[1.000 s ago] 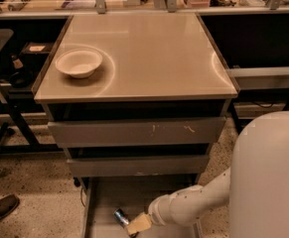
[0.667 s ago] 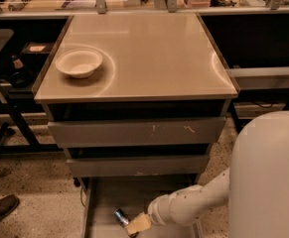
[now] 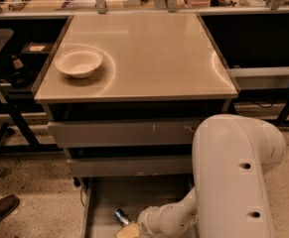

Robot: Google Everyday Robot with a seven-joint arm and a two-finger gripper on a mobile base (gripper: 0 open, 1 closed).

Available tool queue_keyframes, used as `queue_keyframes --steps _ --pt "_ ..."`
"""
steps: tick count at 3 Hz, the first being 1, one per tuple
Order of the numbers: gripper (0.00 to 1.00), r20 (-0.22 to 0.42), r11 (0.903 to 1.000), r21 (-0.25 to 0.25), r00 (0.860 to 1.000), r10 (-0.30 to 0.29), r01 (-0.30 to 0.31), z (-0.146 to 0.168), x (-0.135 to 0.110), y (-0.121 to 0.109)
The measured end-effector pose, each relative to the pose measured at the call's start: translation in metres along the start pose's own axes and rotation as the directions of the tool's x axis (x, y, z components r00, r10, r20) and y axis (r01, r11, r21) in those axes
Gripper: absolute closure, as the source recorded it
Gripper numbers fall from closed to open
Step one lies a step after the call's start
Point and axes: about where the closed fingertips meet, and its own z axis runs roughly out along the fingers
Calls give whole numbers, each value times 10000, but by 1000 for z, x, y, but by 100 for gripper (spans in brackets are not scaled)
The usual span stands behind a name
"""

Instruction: Pick redbull can from bottom drawer and place on counter

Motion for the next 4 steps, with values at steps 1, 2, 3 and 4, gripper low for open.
queue_keyframes --steps 1,2,3,4 --pt "0 0 10000 -1 10000 0 0 0 0 0" --pt "0 79 10000 -55 10000 42 -41 24 10 3" --pt "0 308 9991 -188 9987 397 -391 83 28 4" --pt "0 301 9988 -199 9985 453 -447 88 30 4"
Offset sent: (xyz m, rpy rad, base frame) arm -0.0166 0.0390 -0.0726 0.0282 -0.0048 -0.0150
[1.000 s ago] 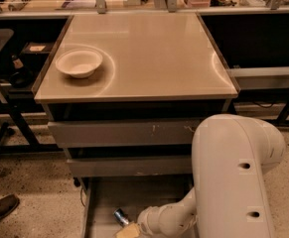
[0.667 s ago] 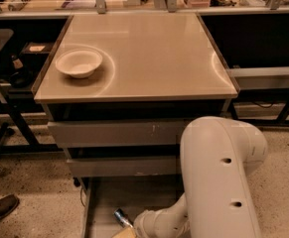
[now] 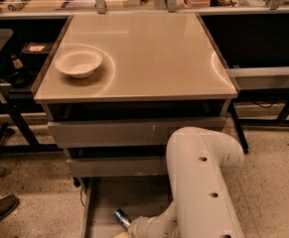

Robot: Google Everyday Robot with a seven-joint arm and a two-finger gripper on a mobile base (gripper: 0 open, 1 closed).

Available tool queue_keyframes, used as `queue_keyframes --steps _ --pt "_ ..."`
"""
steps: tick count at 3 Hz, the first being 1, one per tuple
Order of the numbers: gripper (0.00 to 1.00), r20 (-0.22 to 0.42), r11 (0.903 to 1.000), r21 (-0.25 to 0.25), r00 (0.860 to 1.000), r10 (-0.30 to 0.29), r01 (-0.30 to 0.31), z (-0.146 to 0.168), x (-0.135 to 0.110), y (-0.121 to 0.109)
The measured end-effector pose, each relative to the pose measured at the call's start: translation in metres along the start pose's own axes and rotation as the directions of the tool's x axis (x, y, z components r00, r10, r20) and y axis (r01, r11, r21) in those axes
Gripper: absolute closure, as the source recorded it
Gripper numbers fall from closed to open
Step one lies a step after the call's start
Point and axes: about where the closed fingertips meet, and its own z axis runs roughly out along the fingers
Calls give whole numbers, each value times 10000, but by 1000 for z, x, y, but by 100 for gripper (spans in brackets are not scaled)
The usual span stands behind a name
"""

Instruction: Pick redbull can from bottom drawer and place on counter

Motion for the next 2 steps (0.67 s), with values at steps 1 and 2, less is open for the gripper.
queue_keyframes --steps 1,2 --pt "0 227 9995 29 9992 315 -316 15 3 -3" --pt "0 587 9978 246 9964 604 -620 38 0 -10"
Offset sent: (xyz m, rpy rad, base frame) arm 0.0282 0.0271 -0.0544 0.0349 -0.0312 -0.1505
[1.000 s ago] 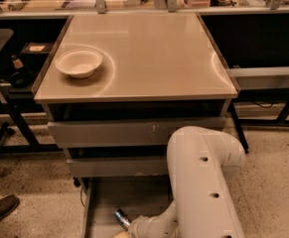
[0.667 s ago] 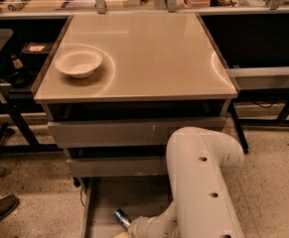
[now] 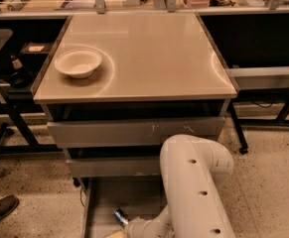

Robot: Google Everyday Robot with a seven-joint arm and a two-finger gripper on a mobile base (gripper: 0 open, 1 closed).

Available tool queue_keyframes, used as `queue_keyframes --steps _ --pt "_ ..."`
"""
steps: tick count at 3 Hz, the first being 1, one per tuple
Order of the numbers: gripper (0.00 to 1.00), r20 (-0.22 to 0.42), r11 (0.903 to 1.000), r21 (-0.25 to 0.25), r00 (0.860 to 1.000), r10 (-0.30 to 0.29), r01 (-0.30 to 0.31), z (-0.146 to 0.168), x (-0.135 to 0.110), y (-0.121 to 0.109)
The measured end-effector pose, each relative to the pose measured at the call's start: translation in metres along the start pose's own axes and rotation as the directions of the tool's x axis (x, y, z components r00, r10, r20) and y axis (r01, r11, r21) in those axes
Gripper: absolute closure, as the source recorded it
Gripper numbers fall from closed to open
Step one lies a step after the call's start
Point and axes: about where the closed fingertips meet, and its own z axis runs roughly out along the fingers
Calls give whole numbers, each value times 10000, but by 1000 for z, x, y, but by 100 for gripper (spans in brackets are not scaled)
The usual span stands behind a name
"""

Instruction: Pick redbull can from bottom drawer and place on counter

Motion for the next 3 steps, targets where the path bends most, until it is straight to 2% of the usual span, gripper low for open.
queue_keyframes --steps 1,3 --pt "0 466 9999 105 9988 129 -134 12 -3 -9" --pt "0 823 9992 381 9966 93 -125 33 -8 -27"
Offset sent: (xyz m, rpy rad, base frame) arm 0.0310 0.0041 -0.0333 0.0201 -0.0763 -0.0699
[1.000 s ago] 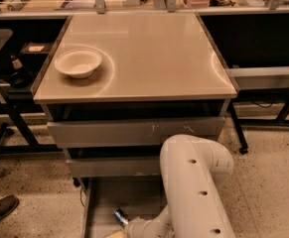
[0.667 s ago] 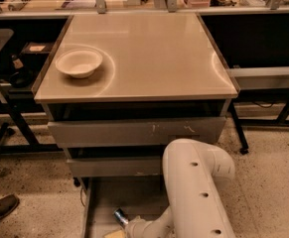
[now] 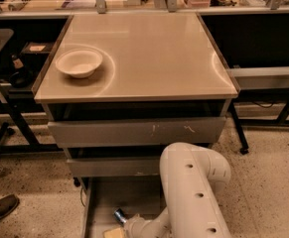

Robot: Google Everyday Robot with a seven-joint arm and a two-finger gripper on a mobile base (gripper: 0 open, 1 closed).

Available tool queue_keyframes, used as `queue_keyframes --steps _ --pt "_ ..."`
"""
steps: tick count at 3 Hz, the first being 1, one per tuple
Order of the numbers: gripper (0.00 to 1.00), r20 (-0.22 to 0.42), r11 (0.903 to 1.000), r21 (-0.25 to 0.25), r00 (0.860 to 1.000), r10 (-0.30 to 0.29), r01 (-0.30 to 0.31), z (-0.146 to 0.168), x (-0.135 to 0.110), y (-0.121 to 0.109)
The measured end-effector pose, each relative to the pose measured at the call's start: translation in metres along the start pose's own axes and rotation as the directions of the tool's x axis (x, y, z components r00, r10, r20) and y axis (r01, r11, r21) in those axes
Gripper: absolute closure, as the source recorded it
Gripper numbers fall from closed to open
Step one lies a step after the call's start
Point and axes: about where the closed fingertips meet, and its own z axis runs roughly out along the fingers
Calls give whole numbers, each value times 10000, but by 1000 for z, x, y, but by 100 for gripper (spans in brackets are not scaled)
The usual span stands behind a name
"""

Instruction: Pick redbull can from bottom drawer and place on counter

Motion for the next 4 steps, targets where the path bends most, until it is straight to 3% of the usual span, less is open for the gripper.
queue_keyframes --steps 3,4 --pt "0 139 9998 165 9998 115 -117 31 6 -22" --pt "19 145 9998 168 9998 117 -120 32 6 -22"
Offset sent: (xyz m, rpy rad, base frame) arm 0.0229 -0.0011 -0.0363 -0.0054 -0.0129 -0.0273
